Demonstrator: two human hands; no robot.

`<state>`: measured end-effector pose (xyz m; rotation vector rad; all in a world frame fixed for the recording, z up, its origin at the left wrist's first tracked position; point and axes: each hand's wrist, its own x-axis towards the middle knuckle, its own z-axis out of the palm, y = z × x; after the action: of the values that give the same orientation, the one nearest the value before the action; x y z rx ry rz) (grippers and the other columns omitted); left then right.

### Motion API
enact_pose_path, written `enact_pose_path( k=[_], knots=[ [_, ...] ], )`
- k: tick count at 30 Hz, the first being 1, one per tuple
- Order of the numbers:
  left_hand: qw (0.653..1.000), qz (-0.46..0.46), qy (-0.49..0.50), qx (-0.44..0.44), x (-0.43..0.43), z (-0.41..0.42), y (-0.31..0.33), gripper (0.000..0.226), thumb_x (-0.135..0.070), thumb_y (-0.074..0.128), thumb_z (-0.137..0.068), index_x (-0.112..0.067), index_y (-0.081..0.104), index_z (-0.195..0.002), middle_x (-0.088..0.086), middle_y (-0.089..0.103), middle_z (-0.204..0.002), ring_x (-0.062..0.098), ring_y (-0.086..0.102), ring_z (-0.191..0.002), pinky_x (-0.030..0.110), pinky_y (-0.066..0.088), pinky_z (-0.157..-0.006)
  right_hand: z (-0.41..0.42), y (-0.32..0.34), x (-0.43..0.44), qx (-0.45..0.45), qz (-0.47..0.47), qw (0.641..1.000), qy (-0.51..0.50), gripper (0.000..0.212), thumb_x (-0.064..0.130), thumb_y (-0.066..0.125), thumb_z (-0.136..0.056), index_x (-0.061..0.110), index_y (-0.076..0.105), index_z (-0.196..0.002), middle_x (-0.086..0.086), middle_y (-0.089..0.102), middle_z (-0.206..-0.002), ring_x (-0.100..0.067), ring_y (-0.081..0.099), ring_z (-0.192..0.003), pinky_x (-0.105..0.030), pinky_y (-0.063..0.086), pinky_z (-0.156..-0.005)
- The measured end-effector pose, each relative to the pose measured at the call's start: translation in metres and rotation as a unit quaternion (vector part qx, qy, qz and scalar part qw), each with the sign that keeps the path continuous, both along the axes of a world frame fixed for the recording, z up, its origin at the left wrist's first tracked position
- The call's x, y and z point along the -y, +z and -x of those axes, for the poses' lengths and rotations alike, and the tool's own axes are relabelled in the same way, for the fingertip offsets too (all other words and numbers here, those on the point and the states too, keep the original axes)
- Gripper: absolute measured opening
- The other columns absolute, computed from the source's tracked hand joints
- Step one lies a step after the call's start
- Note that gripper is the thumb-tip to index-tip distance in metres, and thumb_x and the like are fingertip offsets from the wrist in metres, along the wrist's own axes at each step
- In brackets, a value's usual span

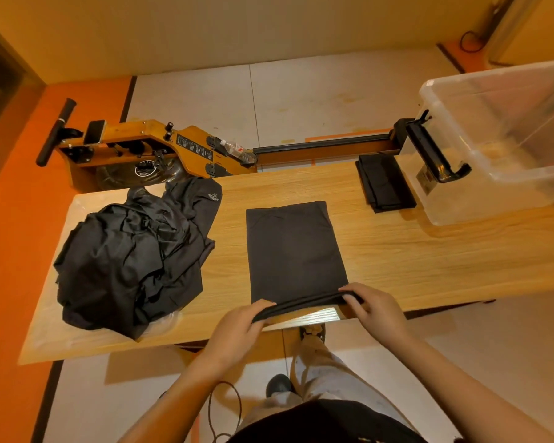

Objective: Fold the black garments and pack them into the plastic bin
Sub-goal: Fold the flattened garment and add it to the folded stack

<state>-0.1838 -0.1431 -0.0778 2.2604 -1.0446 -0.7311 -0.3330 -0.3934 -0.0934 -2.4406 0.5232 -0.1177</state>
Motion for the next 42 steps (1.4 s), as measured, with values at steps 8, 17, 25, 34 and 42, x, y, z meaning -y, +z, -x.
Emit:
enact_pose_path(
  k=[8,17,25,34,42],
  knots=[
    [0.969,0.166,0.158,-0.091,0.042,-0.063,0.102,0.019,-0.018,0.048,-0.1,-0.01,0.064,-0.102,0.01,0.065,-0.091,0.011,0.062,-0.083,0.02,0.045,-0.071,-0.059,0.117,0.04,0.104,-0.206,0.972,-0.042,0.012,0.013,0.058,-0.093,0.013,0.068,-0.086,0.0,0.064,-0.081,-0.002,0.059,-0.075,-0.013,0.046,-0.067],
    [0.951,0.255,0.144,-0.099,0.054,-0.083,0.204,0.022,-0.012,0.044,-0.1,-0.021,0.064,-0.103,-0.012,0.072,-0.084,0.002,0.066,-0.077,0.012,0.048,-0.057,-0.084,0.238,0.078,0.13,-0.202,0.97,0.041,0.009,0.023,0.061,-0.09,0.017,0.068,-0.086,-0.015,0.064,-0.069,-0.018,0.059,-0.053,-0.026,0.051,-0.06],
    [0.933,0.266,0.188,-0.154,0.112,-0.135,0.189,0.02,-0.015,0.043,-0.102,-0.02,0.062,-0.098,-0.012,0.064,-0.069,0.004,0.057,-0.061,0.016,0.043,-0.047,-0.148,0.229,0.118,0.095,-0.199,0.975,0.005,0.015,0.029,0.064,-0.09,0.015,0.069,-0.089,-0.017,0.054,-0.065,-0.011,0.05,-0.045,-0.024,0.043,-0.053],
    [0.966,0.044,0.253,0.031,0.156,-0.154,0.056,0.065,-0.033,0.044,-0.101,-0.013,0.01,-0.154,0.003,0.013,-0.161,0.021,0.013,-0.148,0.035,0.016,-0.118,-0.189,0.086,0.113,0.021,-0.023,0.993,-0.113,0.058,0.035,0.048,-0.099,0.017,0.027,-0.15,-0.004,0.03,-0.155,-0.021,0.026,-0.143,-0.036,0.027,-0.113],
    [0.968,-0.161,-0.024,0.189,0.107,-0.055,-0.056,0.064,-0.052,0.016,-0.101,-0.017,0.015,-0.154,0.004,0.021,-0.16,0.022,0.005,-0.148,0.039,0.011,-0.115,-0.102,-0.032,0.036,-0.145,0.16,0.968,0.13,0.052,0.045,0.024,-0.099,0.023,0.038,-0.144,0.0,0.043,-0.148,-0.019,0.022,-0.141,-0.036,0.008,-0.114]
  ],
)
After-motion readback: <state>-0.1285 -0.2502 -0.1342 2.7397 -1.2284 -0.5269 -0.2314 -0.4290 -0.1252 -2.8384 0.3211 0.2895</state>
